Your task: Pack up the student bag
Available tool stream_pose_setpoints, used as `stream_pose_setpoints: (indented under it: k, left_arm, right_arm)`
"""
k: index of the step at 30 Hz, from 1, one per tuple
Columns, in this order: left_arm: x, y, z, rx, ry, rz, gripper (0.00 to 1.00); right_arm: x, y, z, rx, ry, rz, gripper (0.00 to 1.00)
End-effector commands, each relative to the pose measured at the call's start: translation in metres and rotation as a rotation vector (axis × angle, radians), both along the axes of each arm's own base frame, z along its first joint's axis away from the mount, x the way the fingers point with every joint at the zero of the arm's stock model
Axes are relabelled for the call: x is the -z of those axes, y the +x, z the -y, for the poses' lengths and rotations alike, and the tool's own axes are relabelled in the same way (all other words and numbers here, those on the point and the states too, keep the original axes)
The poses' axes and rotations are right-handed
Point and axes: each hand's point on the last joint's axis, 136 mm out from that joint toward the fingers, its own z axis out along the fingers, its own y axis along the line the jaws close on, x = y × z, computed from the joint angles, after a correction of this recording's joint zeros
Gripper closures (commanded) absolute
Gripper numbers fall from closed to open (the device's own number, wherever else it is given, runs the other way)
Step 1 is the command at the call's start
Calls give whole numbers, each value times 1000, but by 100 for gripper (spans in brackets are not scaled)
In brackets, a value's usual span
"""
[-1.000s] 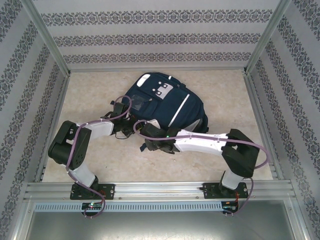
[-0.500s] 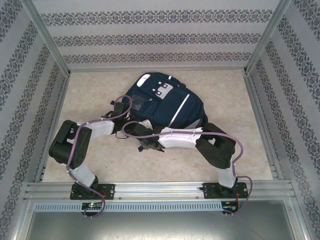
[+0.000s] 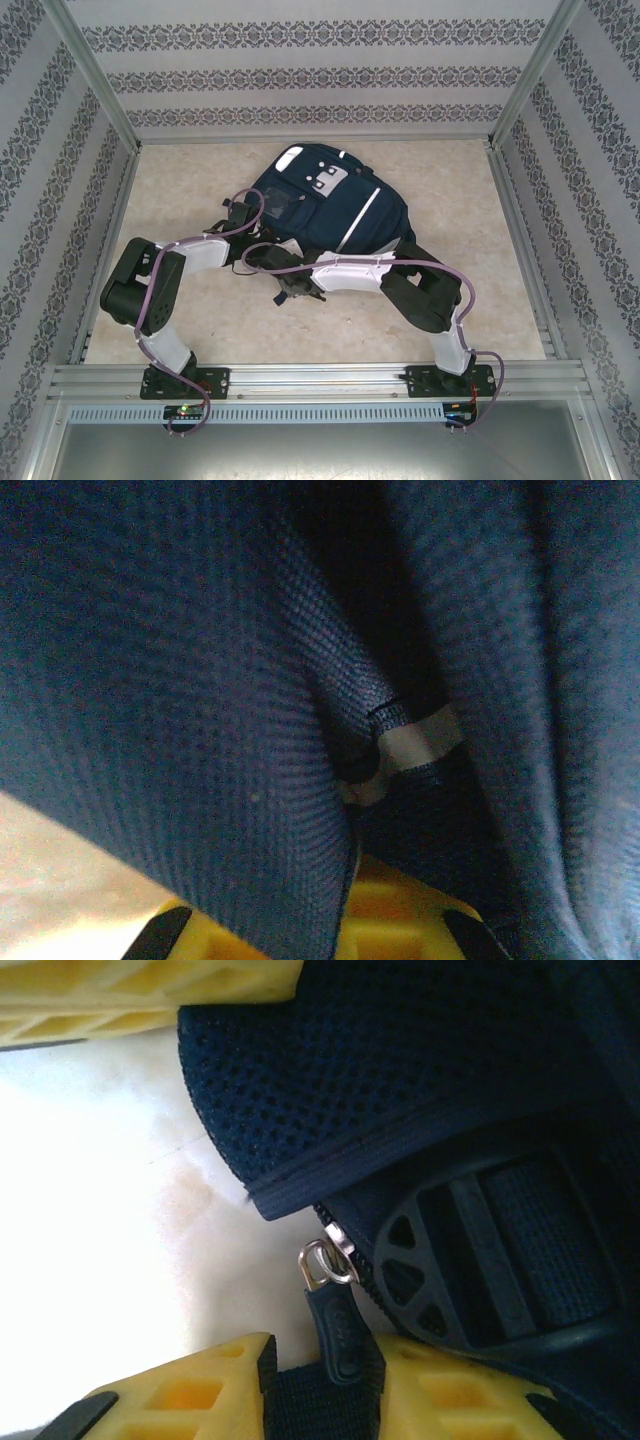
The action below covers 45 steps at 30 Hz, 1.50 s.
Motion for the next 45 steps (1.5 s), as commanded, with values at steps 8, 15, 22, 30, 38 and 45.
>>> stream_pose_setpoints:
  k: [8,15,22,30,38,45]
  left_arm:
    - [-4,-1,6,17,8,-5,96]
    - [-6,6,-11,-45,67,-13,99]
    - [-6,14,-32,-95,103,-22,100]
    - [-22,21,-38,-104,83,17,100]
    - [-14,18,-17,-91,50,47,100]
    - [-16,7,18,-81,35,67,100]
  right_arm:
    - [0,25,9,84,48,23,100]
    - [-41,13,34,131,125,55,100]
    - [-42,-8,78,186,93,48,100]
    - [-38,-25,111,231,73,35,100]
    - [-49,-1,110,249,80,61,97]
    - [-19,33,174,379,-28,8,97]
